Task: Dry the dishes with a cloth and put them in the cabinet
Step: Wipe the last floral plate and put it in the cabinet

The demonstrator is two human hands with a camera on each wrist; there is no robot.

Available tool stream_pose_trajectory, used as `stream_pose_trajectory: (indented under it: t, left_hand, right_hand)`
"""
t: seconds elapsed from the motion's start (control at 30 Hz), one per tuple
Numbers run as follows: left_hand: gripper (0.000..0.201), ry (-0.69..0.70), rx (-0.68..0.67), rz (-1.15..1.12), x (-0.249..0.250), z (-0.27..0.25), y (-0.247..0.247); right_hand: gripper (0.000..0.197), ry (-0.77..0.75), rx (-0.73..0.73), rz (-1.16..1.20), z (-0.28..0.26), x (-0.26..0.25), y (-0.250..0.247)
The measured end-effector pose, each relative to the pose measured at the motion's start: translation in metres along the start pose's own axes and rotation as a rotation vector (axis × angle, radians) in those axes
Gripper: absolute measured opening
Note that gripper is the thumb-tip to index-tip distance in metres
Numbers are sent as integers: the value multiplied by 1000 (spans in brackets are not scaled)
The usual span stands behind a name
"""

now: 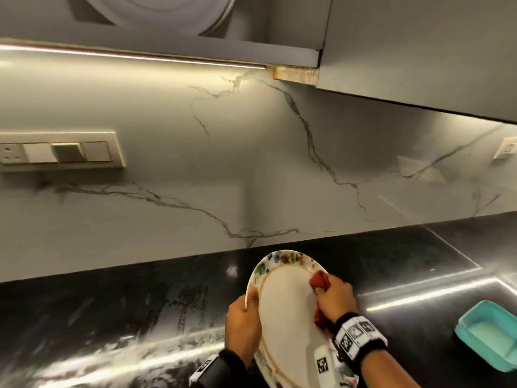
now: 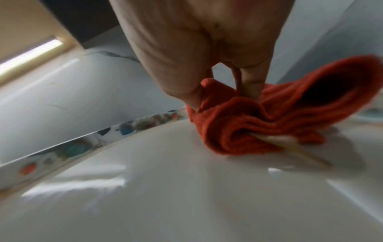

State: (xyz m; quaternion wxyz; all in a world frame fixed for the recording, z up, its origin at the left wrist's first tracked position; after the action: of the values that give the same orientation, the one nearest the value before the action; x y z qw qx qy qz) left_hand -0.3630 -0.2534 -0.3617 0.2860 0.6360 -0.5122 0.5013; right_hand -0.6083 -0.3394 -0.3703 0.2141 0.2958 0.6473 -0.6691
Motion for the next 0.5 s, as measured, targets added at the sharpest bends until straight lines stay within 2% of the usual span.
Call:
stream_pose_trajectory:
  t: [0.07, 0.17, 0.27, 0.37, 0.43, 0.5]
  left_hand:
    - [55, 82, 38, 65, 15, -9, -28]
    - [55, 154, 112, 138, 34, -13, -70]
    - [64, 100, 163, 58, 27, -3, -113]
    - [69, 34, 242, -56, 23, 2, -162]
    - [68, 51, 269, -102, 31, 0, -196]
    - [63, 60, 244, -167, 38, -5, -224]
  right_hand:
    - [38, -146, -35, 60, -8, -60, 20]
    - [47, -513, -65, 142, -46, -151, 44]
    - [47, -886, -190, 166, -114, -211, 74]
    - [35, -1077, -366, 96, -179, -217, 95]
    - [26, -1092, -530, 29, -205, -199, 100]
    - [22, -1049, -612, -181, -202, -168, 100]
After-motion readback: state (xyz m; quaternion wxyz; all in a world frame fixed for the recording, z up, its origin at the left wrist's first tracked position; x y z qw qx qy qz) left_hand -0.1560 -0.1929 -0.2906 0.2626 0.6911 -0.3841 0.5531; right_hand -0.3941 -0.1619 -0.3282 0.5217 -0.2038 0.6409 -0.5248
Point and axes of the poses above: each hand's wrist, its own z-axis towards the middle knuckle, its own y-axis out of the palm, x = y × z, the point moved 8 cm from there along z, towards the middle knuckle, and after that the axes turned 12 degrees about -y, right-handed, at the moved point
